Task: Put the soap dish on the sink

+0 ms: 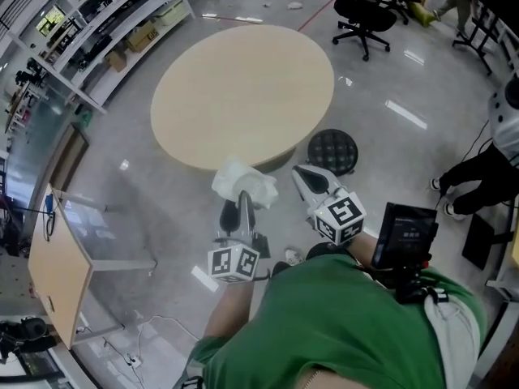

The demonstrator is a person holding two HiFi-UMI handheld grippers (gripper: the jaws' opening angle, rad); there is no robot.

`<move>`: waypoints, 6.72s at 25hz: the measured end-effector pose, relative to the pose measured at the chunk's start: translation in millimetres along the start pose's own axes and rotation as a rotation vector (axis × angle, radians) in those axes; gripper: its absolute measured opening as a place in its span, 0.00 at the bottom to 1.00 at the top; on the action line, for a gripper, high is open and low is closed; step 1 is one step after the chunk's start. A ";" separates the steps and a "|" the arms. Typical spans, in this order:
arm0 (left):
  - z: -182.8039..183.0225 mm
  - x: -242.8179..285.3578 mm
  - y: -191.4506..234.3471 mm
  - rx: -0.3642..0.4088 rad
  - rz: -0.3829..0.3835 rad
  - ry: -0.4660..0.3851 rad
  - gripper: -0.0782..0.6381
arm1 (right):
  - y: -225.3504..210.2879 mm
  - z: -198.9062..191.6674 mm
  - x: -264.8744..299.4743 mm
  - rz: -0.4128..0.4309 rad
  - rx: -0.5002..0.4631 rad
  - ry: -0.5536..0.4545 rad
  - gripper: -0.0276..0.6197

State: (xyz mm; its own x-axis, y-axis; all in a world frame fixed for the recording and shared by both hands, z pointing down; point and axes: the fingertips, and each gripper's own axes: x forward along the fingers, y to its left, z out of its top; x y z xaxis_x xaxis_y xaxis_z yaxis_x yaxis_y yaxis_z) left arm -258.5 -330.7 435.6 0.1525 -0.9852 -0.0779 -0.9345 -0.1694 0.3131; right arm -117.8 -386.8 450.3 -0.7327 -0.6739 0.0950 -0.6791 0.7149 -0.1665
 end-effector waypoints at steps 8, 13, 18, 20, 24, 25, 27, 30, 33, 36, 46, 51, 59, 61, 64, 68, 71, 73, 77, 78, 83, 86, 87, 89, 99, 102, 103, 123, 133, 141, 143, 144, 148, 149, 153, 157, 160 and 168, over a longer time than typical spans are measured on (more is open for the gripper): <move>-4.8 27.3 50.2 -0.024 -0.001 0.013 0.29 | 0.1 -9.0 52.6 -0.014 -0.003 0.014 0.05; -0.9 26.3 45.4 -0.036 -0.013 0.009 0.29 | 3.5 -3.0 48.3 -0.021 -0.009 0.011 0.05; -0.3 32.7 49.9 -0.033 -0.009 0.014 0.29 | 2.2 -3.7 58.9 -0.009 -0.005 0.018 0.05; 0.0 40.9 53.6 -0.029 -0.002 0.016 0.29 | -2.6 -2.3 68.4 0.003 -0.007 0.014 0.05; 2.5 70.9 58.3 -0.023 0.017 0.027 0.29 | -25.1 4.7 91.0 0.014 -0.007 0.012 0.05; 2.5 79.1 59.6 -0.022 0.016 0.025 0.29 | -31.1 6.9 96.7 0.015 -0.008 0.013 0.05; 1.1 94.8 62.8 -0.020 0.011 0.018 0.29 | -42.9 11.4 107.9 0.016 -0.009 0.013 0.05; -0.2 118.6 66.1 -0.021 0.017 0.023 0.29 | -61.0 17.4 124.9 0.022 -0.008 0.008 0.05; -4.7 140.8 71.1 -0.021 0.022 0.026 0.29 | -77.9 18.3 141.2 0.028 -0.002 0.010 0.05; -7.5 160.4 75.0 -0.019 0.038 0.034 0.29 | -92.9 20.8 156.6 0.043 0.005 0.014 0.05; -10.6 216.3 88.3 0.008 0.135 0.056 0.29 | -140.0 21.5 207.3 0.116 0.035 0.017 0.05; -14.3 244.4 94.7 0.029 0.143 0.049 0.29 | -166.5 23.4 226.3 0.118 0.042 0.034 0.05; -24.5 276.8 113.7 0.013 0.136 0.089 0.29 | -194.6 17.4 255.4 0.070 0.050 0.070 0.05; -26.1 283.2 122.3 0.003 0.132 0.101 0.29 | -199.2 16.6 262.8 0.045 0.037 0.080 0.05; -28.1 293.5 130.6 -0.008 0.120 0.114 0.29 | -205.2 19.6 270.5 0.021 0.029 0.066 0.05; -36.4 306.9 143.5 -0.020 0.092 0.121 0.29 | -210.5 20.2 280.3 -0.004 0.030 0.089 0.05; -45.6 314.2 150.5 -0.029 0.078 0.155 0.29 | -212.0 17.3 285.2 -0.014 0.019 0.110 0.05; -53.0 319.0 157.6 -0.036 0.077 0.180 0.29 | -213.7 12.8 289.6 -0.022 0.017 0.127 0.05; -70.1 328.4 168.6 -0.050 0.078 0.240 0.29 | -219.6 -0.2 294.9 -0.040 0.030 0.178 0.05; -74.8 331.2 171.7 -0.053 0.078 0.253 0.29 | -221.4 -3.8 297.3 -0.044 0.033 0.187 0.05; -112.3 341.7 188.2 -0.070 0.083 0.335 0.29 | -232.0 -28.4 310.2 -0.067 0.056 0.228 0.05; -136.1 347.5 194.9 -0.087 0.097 0.384 0.29 | -242.5 -40.6 315.6 -0.081 0.071 0.251 0.05; -142.4 348.7 196.6 -0.093 0.100 0.400 0.29 | -244.9 -43.5 316.5 -0.086 0.076 0.259 0.05; -154.4 350.7 199.3 -0.101 0.106 0.433 0.29 | -249.2 -50.4 316.9 -0.095 0.090 0.277 0.05; -221.1 379.0 216.3 -0.166 0.127 0.569 0.29 | -272.7 -102.0 334.9 -0.102 0.148 0.361 0.05; -238.9 380.6 220.6 -0.164 0.134 0.623 0.29 | -275.9 -111.9 336.6 -0.105 0.156 0.373 0.05; -240.7 380.4 221.7 -0.166 0.135 0.636 0.29 | -275.5 -111.8 336.6 -0.106 0.156 0.376 0.05; -269.5 382.3 244.0 -0.142 0.177 0.795 0.34 | -282.9 -115.5 340.8 -0.131 0.159 0.405 0.05; -279.3 379.3 250.4 -0.047 0.164 0.828 0.37 | -281.7 -116.5 336.1 -0.127 0.149 0.406 0.05; -262.6 374.0 248.6 0.042 0.157 0.775 0.37 | -275.8 -113.3 332.1 -0.108 0.141 0.393 0.05; -245.3 368.1 248.6 0.056 0.169 0.749 0.37 | -266.7 -102.9 330.9 -0.099 0.136 0.388 0.05; -236.2 365.0 249.0 0.065 0.181 0.731 0.36 | -262.7 -98.2 330.4 -0.094 0.133 0.383 0.05; -199.7 354.8 246.4 0.125 0.224 0.630 0.23 | -250.7 -85.9 326.1 -0.071 0.122 0.358 0.05; -190.4 352.2 243.8 0.148 0.229 0.603 0.20 | -247.8 -83.8 324.3 -0.065 0.119 0.351 0.05; -150.4 341.5 226.5 0.280 0.233 0.492 0.12 | -235.0 -72.4 315.7 -0.036 0.115 0.319 0.05; -111.2 330.1 202.9 0.370 0.229 0.384 0.12 | -223.4 -57.3 306.4 -0.004 0.100 0.273 0.05; -93.8 318.1 188.1 0.382 0.223 0.331 0.12 | -213.9 -45.0 299.5 0.013 0.092 0.237 0.05; -67.1 289.3 147.9 0.367 0.272 0.255 0.12 | -195.1 -7.2 275.3 0.091 0.061 0.140 0.05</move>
State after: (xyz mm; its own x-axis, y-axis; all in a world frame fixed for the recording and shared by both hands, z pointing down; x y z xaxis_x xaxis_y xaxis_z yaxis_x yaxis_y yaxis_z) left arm -331.1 -642.5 522.9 -0.0812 -0.9749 0.2071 -0.9955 0.0689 -0.0656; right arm -187.4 -710.5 516.0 -0.7930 -0.5711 0.2121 -0.6088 0.7562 -0.2398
